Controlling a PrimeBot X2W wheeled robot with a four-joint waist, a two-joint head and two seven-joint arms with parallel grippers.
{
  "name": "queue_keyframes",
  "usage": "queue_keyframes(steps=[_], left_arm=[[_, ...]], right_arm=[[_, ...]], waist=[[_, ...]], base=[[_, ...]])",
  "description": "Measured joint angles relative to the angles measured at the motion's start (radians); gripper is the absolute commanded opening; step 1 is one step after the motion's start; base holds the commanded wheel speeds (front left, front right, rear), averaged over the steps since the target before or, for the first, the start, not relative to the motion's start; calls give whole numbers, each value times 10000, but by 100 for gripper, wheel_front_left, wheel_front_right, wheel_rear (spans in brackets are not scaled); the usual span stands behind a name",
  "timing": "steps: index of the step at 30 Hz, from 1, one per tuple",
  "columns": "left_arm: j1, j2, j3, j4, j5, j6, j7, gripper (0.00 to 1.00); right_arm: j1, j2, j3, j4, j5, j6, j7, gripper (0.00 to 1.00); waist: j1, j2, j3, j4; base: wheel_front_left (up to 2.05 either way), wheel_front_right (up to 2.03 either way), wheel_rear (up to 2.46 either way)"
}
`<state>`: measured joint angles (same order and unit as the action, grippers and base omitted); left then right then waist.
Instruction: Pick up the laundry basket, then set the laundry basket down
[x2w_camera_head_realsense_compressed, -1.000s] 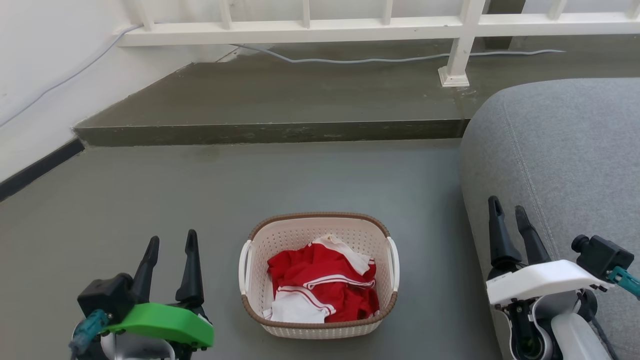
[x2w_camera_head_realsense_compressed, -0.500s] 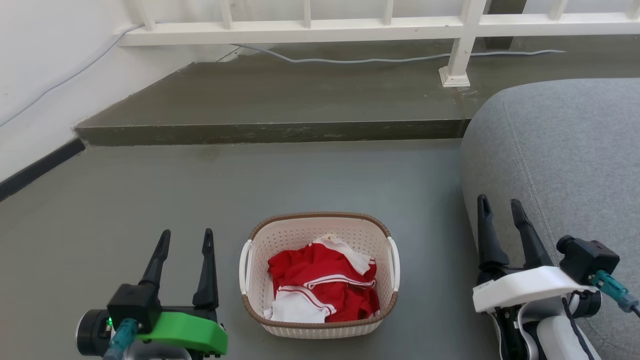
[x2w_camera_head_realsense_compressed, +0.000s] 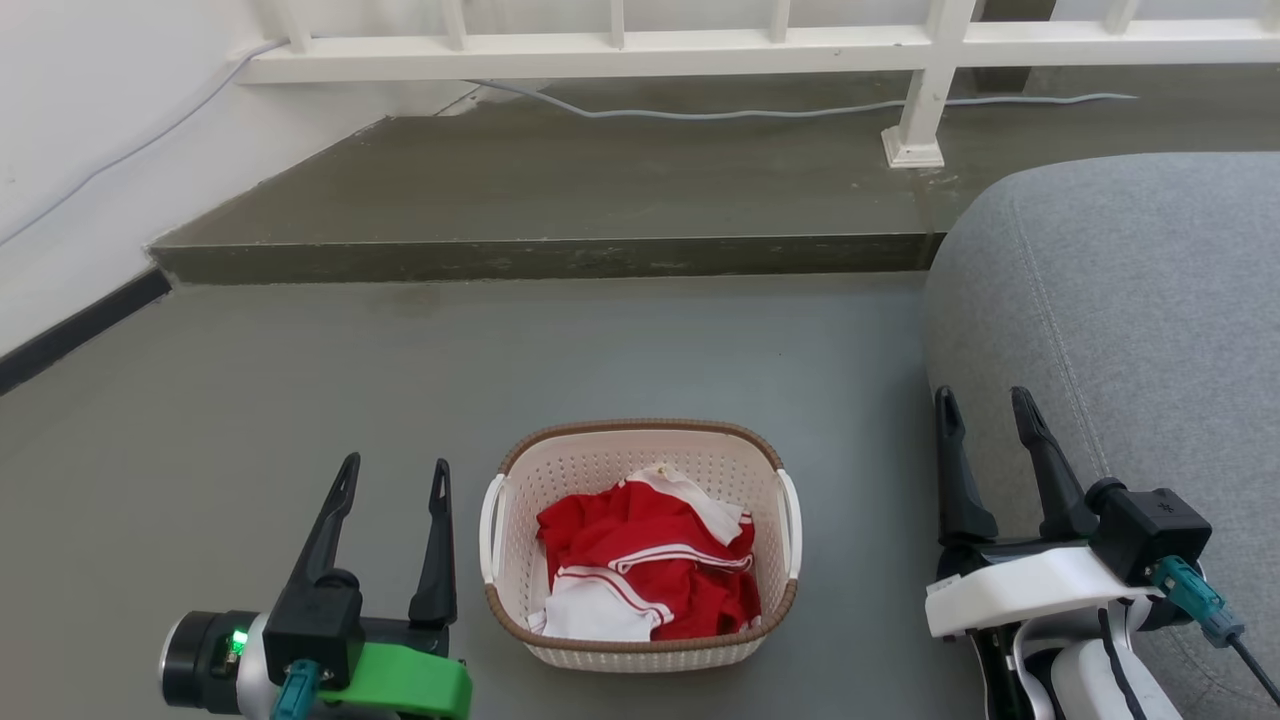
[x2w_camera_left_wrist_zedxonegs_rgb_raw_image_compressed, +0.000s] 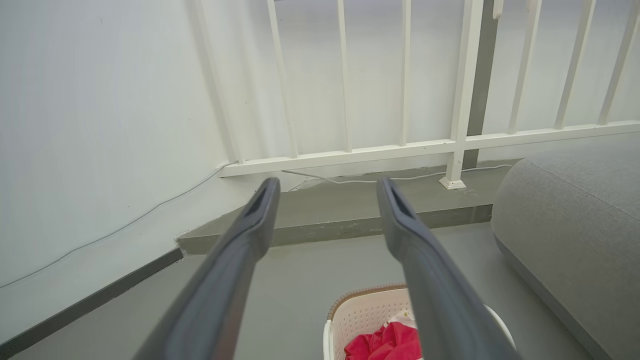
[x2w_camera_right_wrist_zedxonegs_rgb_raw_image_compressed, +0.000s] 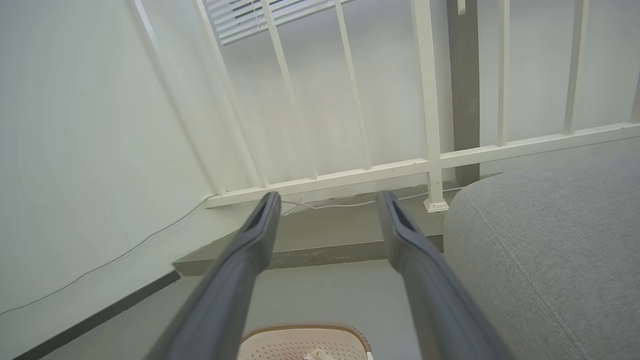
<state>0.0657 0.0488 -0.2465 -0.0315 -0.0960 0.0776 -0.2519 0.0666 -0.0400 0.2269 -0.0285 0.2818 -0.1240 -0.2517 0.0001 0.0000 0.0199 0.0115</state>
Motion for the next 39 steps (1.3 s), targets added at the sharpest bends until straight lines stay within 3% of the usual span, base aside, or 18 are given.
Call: queue_keyframes(steps=[39], left_arm=[[-12, -2, 142, -111, -19, 19, 0, 100]], right_arm=[[-8, -2, -13, -146, -17, -12, 0, 100]], waist=[[0, 0, 594, 13]], base=[[0, 0, 0]])
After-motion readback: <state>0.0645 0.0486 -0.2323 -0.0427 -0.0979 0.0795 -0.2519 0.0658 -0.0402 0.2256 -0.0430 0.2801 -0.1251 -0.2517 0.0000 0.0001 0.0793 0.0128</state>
